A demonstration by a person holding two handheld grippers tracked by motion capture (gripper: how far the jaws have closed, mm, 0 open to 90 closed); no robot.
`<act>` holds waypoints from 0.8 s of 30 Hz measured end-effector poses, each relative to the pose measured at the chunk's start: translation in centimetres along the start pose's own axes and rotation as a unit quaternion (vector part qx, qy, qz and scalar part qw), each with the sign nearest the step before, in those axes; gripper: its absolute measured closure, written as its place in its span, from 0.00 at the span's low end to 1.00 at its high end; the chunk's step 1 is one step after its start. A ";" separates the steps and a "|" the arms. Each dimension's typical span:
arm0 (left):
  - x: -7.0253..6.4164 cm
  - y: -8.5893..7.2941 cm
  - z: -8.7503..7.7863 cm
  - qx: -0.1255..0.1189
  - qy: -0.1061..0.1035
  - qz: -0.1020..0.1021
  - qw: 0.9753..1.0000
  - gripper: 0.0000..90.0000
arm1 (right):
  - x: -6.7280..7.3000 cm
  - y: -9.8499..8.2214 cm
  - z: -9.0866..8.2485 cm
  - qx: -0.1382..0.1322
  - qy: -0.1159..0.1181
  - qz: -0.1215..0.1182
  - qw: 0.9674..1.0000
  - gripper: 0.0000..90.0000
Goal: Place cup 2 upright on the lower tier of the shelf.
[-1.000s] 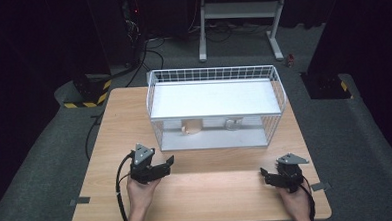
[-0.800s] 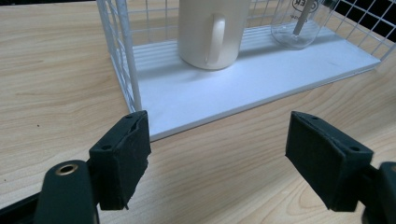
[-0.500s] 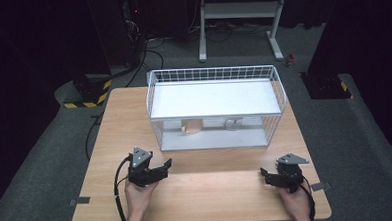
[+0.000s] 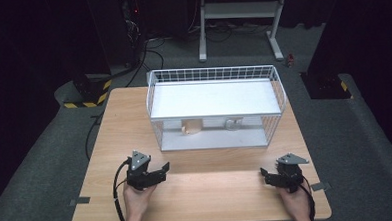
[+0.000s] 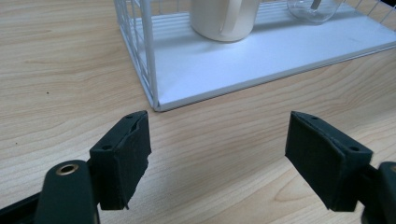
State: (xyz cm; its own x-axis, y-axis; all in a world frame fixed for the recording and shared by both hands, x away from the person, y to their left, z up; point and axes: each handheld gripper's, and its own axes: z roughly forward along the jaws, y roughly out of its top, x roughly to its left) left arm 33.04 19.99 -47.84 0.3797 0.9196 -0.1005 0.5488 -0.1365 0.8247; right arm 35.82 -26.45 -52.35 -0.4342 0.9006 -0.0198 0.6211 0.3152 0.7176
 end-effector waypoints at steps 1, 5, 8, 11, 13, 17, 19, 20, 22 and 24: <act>0.0 -0.1 0.0 0.000 0.000 0.000 1.000 0.25 | 0.0 0.0 0.0 0.000 0.000 0.000 1.000 0.25; 0.1 -0.3 0.1 0.003 0.004 0.000 1.000 0.25 | 0.0 0.0 0.0 0.000 0.000 0.000 1.000 0.25; 0.2 -0.6 0.2 0.008 0.009 0.003 1.000 0.25 | 0.0 0.0 0.0 0.000 0.000 0.000 1.000 0.25; 0.3 -0.8 0.3 0.016 0.011 0.003 1.000 0.26 | 0.0 0.0 0.0 0.000 0.000 0.000 1.000 0.25; 0.5 -0.9 0.3 0.020 0.012 0.003 1.000 0.26 | 0.0 0.0 0.0 -0.001 0.000 -0.001 1.000 0.25; 0.6 -1.2 0.3 0.026 0.018 0.003 1.000 0.26 | 0.0 0.0 0.0 0.000 0.000 0.000 1.000 0.25; 0.6 -1.3 0.3 0.028 0.022 0.005 0.999 0.26 | 0.0 0.0 0.0 0.000 0.000 0.000 1.000 0.25; 0.6 -1.3 0.3 0.028 0.023 0.005 0.999 0.26 | 0.0 0.0 0.0 0.000 0.000 0.000 1.000 0.25; 0.6 -1.4 0.4 0.030 0.026 0.007 0.999 0.26 | 0.0 0.0 0.0 0.000 0.000 0.000 1.000 0.25; 0.7 -1.5 0.4 0.033 0.030 0.007 0.999 0.26 | 0.0 0.0 0.0 -0.001 0.000 -0.001 1.000 0.25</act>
State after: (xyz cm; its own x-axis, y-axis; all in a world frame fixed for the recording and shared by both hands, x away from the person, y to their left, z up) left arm 32.80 20.68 -49.40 0.3422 0.9381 -0.0541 0.5929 -0.1709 0.7870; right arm 35.83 -26.46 -52.36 -0.4362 0.8996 -0.0207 0.6192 0.3167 0.7185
